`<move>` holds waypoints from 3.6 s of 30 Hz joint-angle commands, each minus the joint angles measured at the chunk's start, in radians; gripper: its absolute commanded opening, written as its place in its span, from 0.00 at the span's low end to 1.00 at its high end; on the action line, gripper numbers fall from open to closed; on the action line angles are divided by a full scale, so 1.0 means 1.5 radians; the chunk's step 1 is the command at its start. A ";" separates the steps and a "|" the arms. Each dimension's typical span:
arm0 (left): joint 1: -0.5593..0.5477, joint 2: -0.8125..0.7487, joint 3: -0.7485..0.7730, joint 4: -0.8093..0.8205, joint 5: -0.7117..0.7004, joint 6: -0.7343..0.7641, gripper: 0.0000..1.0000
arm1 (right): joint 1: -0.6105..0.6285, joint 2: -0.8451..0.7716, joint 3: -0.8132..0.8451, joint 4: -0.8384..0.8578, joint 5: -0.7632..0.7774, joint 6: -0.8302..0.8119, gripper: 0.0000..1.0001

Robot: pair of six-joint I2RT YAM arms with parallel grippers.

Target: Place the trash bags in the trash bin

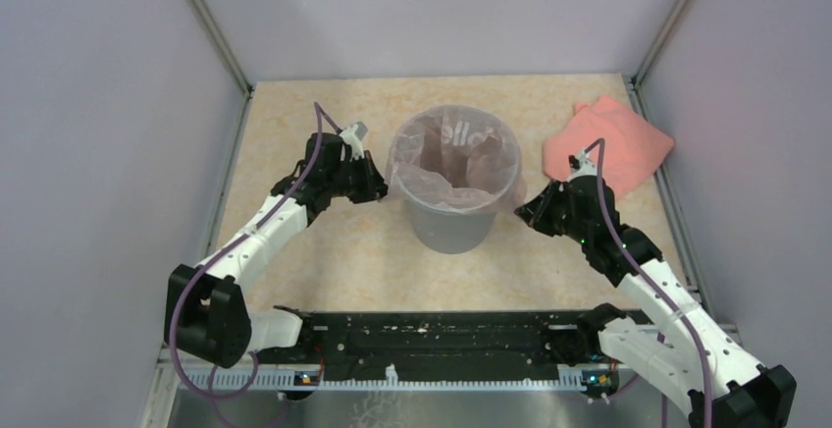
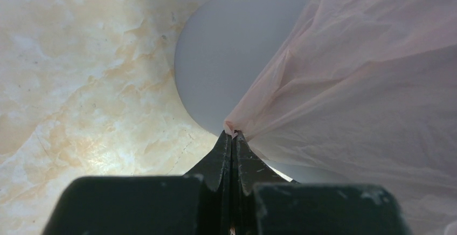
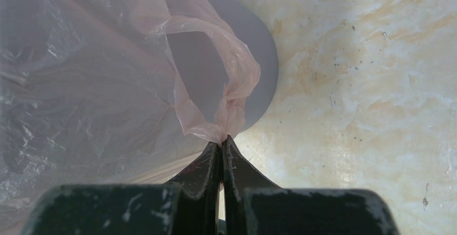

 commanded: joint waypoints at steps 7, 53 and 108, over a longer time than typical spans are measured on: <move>0.000 -0.023 -0.054 0.027 -0.015 -0.005 0.00 | -0.005 0.009 0.016 -0.009 0.026 -0.042 0.00; 0.000 0.169 -0.064 0.059 -0.223 -0.021 0.00 | -0.005 0.229 -0.092 0.077 0.250 -0.110 0.00; -0.002 0.079 0.033 0.050 -0.114 -0.036 0.53 | 0.066 0.241 0.534 -0.199 0.223 -0.245 0.82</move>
